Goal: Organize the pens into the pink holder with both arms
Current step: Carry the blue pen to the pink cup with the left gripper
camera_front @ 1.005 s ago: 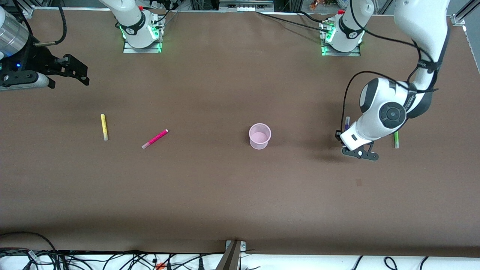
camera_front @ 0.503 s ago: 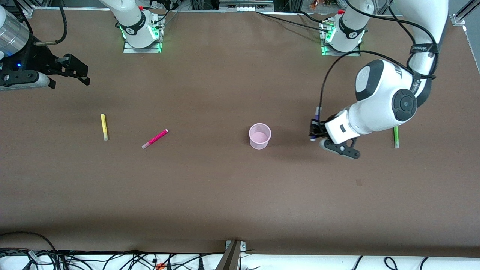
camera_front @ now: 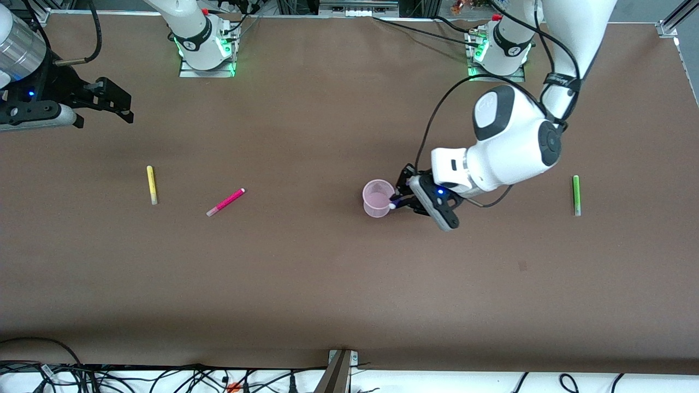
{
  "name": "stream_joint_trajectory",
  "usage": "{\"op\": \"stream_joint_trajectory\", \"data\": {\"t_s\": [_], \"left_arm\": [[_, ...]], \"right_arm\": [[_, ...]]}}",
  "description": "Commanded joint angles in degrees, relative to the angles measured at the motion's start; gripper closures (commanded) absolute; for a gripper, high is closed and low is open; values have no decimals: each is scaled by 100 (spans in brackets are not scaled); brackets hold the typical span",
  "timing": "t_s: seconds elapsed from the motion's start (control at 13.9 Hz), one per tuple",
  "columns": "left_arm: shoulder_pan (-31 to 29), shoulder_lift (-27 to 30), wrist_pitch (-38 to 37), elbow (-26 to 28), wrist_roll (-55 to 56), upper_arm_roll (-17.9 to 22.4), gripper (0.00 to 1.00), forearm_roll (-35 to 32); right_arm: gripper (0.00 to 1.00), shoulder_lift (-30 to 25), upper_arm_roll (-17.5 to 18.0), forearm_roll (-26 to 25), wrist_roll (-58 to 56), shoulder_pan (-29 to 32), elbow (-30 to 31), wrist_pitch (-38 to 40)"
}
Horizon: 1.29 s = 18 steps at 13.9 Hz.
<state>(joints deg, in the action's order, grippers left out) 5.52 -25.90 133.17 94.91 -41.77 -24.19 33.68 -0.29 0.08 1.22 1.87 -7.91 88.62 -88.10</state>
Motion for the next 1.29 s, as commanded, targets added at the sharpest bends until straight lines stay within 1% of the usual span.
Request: {"op": "stream_joint_trajectory", "data": {"t_s": [0.0,0.14,0.29,0.43,0.65,0.72,0.86,0.93,1.01,1.08,1.22], "left_arm": [[-16,-161,68,-87,-1259,-182,100,376],[-16,-283,77,-16,-2401,-200,100,585],[-16,-520,147,45,-3491,-209,100,1173],[-7,-618,200,159,-4441,-261,100,1806],[-16,-680,306,422,-5523,-288,100,2466],[-24,-680,306,475,-5788,-288,100,2633],[-51,-680,297,546,-6036,-288,100,2696],[-51,-671,288,546,-6045,-288,28,2696],[-60,-636,279,546,-6106,-297,0,2688],[-68,-592,279,546,-6133,-297,0,2688],[-112,-373,236,546,-6020,-297,0,2696]], "right_arm": [[0,-112,-25,72,15,-9,85,12],[0,-112,-25,72,15,-9,85,3],[0,-112,-17,72,15,-9,85,-6],[0,-85,-34,63,6,-9,68,12],[0,-24,-52,54,7,17,32,-84],[0,194,-52,46,24,44,15,-215],[0,398,-43,-33,-55,35,-12,-278],[0,598,-43,-68,-55,26,-29,-296],[0,931,-43,-191,-55,0,-38,-296],[0,1195,-43,-322,-81,-9,-55,-244],[0,1355,-17,-333,-29,-61,14,-444]]}}
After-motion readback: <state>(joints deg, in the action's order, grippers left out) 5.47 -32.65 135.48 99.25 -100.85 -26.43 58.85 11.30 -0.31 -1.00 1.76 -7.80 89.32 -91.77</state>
